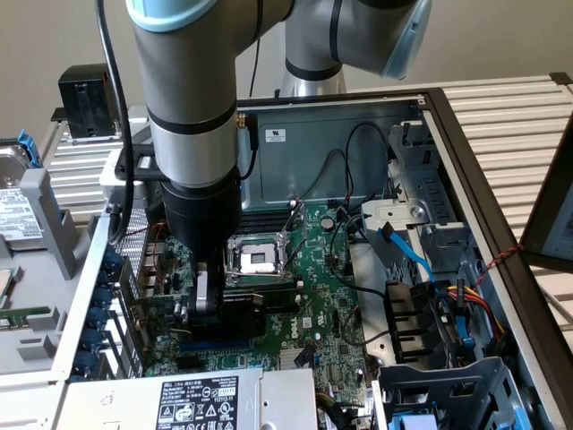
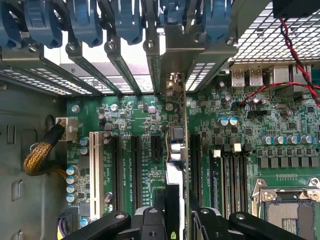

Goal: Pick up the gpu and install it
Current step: 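Insert the gpu into the slot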

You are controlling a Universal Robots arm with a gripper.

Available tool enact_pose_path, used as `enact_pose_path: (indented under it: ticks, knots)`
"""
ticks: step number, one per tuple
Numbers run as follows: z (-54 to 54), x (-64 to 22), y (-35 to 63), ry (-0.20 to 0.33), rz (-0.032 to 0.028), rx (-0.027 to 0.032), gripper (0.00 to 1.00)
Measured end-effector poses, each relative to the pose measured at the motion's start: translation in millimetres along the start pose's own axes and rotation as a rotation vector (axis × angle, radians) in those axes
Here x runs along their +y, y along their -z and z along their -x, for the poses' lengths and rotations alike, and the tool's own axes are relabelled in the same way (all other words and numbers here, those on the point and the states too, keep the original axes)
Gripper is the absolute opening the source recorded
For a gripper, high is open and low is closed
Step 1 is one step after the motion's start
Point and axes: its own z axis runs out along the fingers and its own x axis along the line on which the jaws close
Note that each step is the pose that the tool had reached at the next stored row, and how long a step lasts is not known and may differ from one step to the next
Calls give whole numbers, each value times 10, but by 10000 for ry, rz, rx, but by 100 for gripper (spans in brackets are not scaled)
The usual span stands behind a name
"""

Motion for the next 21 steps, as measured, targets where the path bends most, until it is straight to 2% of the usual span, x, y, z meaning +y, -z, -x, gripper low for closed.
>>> enact_pose_path:
  ticks: [11, 21]
  knots:
    - [-1, 0, 0, 20, 18, 70, 27]
    - [-1, -1, -2, 126, 40, 77, 27]
